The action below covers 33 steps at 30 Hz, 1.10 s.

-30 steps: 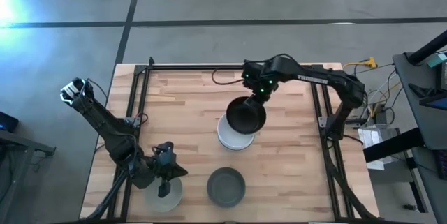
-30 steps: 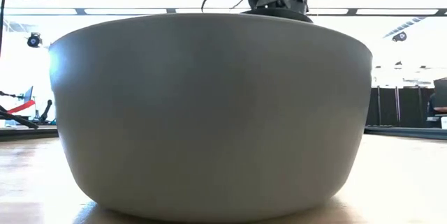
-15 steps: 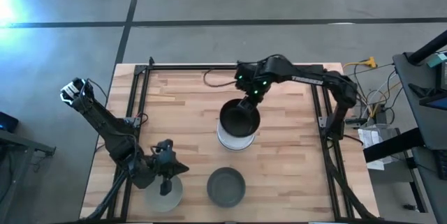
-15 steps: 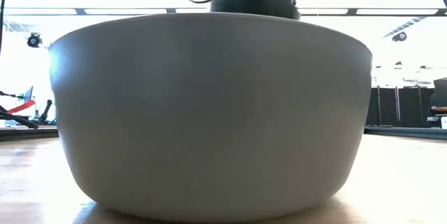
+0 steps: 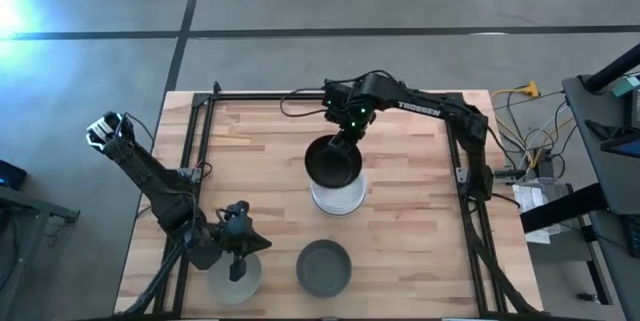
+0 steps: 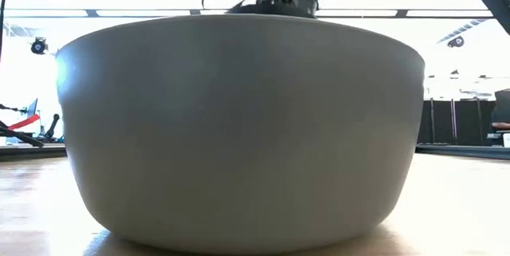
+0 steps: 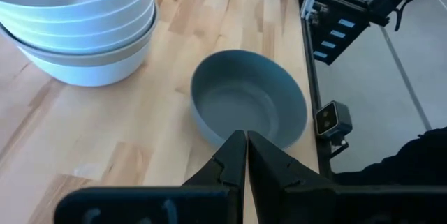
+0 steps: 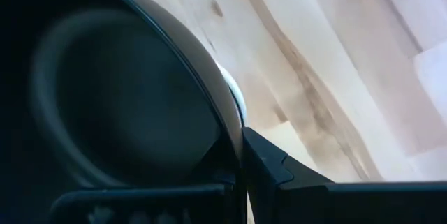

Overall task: Nest bowls inside each other
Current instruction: Stack the black bowl on top of the white bowl

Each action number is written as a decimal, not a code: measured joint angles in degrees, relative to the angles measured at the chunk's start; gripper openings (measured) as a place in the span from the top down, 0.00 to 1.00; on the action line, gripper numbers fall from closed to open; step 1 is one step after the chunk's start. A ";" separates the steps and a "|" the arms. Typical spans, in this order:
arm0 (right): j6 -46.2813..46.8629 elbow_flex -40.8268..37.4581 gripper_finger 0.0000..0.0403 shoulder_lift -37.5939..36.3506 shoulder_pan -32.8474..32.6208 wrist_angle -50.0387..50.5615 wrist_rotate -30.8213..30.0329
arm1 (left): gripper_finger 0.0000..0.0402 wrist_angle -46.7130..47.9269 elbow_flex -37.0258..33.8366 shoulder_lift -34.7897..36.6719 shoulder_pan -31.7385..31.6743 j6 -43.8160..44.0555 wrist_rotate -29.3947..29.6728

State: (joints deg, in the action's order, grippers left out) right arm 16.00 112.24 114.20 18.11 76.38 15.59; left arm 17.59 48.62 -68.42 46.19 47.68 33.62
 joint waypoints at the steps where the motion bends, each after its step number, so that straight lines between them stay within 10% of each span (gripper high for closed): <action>1: 0.08 0.24 0.98 -0.79 -0.29 -0.01 -0.05 | 1.00 -0.08 -0.02 0.00 -0.02 0.00 -0.02; 33: 5.04 -10.49 0.93 -3.05 -7.20 -3.06 -2.12 | 1.00 -0.86 -1.97 0.00 -0.08 -1.62 -2.20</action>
State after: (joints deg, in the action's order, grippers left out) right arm 21.04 101.75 111.15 10.91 73.32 13.47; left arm 16.73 46.65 -68.42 46.11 46.06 31.43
